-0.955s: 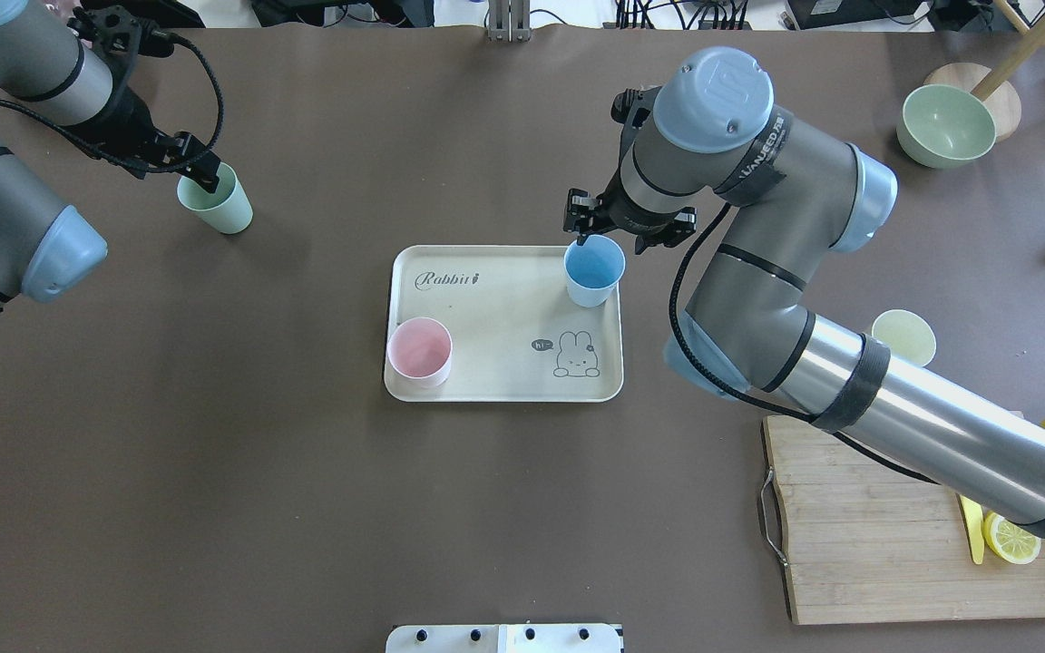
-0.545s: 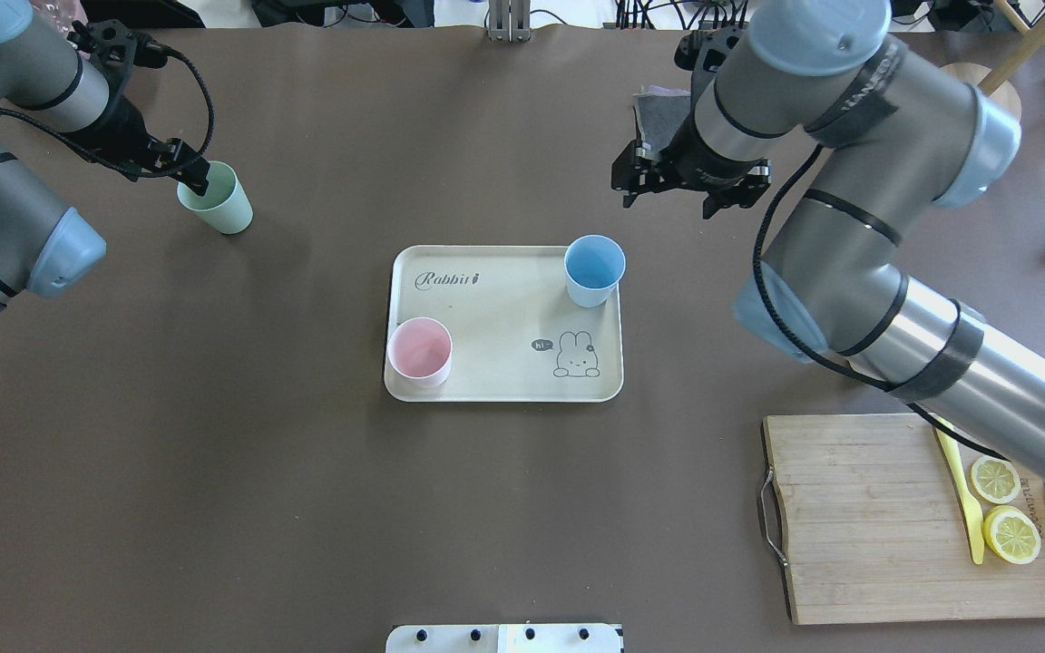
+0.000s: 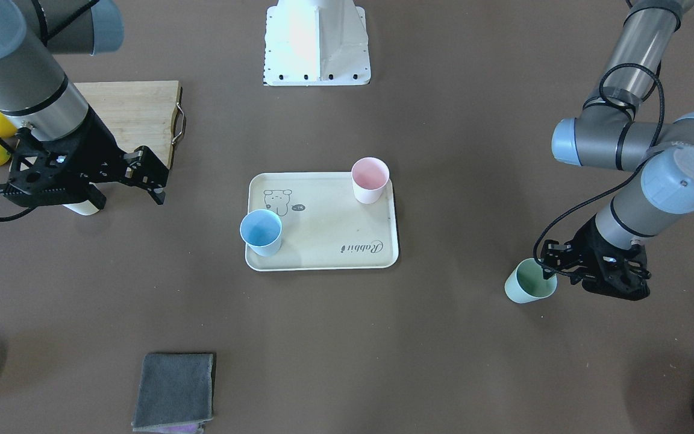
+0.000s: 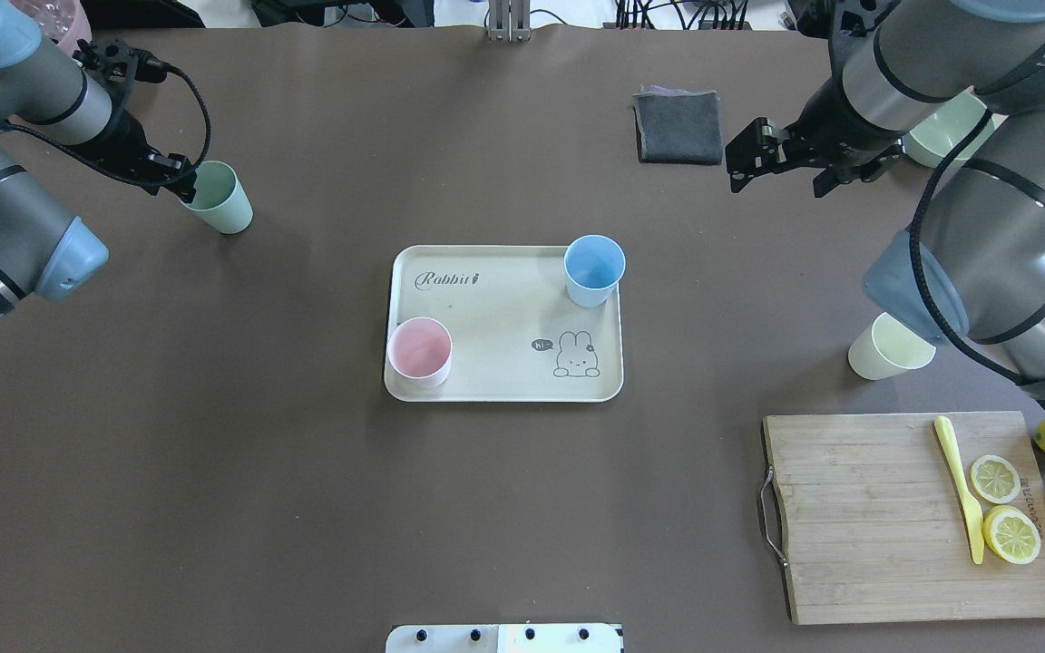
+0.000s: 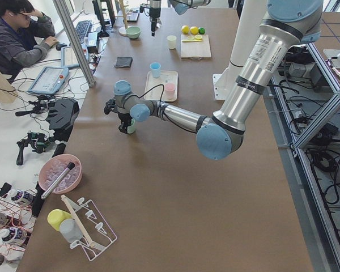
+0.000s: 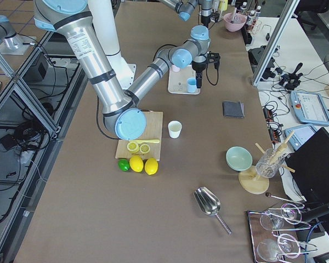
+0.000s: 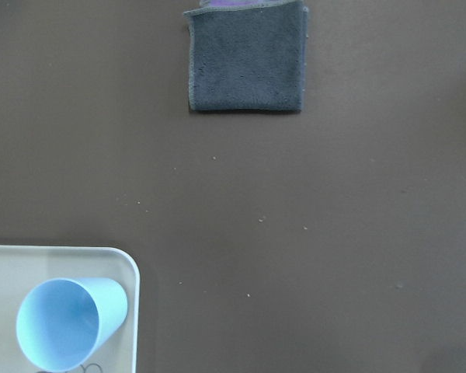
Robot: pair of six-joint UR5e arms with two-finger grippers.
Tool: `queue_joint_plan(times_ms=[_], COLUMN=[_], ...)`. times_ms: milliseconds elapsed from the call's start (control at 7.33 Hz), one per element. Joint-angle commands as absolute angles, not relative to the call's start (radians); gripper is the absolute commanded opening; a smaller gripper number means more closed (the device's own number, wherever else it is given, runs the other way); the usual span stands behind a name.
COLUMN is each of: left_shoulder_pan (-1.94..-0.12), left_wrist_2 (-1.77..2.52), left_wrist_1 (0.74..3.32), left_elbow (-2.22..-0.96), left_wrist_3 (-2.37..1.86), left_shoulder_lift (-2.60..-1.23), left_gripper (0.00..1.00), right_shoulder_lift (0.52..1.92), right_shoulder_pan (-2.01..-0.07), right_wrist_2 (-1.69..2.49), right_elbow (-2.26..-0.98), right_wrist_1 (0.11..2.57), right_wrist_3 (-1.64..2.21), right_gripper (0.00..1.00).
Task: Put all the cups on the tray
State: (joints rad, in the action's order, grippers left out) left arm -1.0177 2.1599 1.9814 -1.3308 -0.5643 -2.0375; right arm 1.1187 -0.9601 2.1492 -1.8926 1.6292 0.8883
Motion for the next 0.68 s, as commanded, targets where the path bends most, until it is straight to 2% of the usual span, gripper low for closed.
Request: queue_joint_plan(times_ms=[0, 136, 545], left_shoulder_pan=[-1.011, -1.011, -1.005], left_wrist_2=[2.161, 2.167, 2.171], left_wrist_1=[2.0, 1.999, 1.982], left_elbow=[-1.324, -1.33, -1.364], left_wrist_3=[-0.575, -0.577, -0.688], left_shoulder_lift=[-2.042, -2.057, -2.108], left_gripper=[0.03, 0.0, 0.0], right_shoulder_lift=[1.19, 1.237, 1.417], right_shoulder_pan=[-1.037, -1.052, -1.092], right_wrist_2=[2.202, 2.212, 2.22], right_elbow=[-1.916, -1.934, -1.968], right_wrist_1=[1.628, 1.626, 1.599], right_wrist_3=[0.784, 0.725, 0.603], right_gripper=[1.0, 1.0, 1.0])
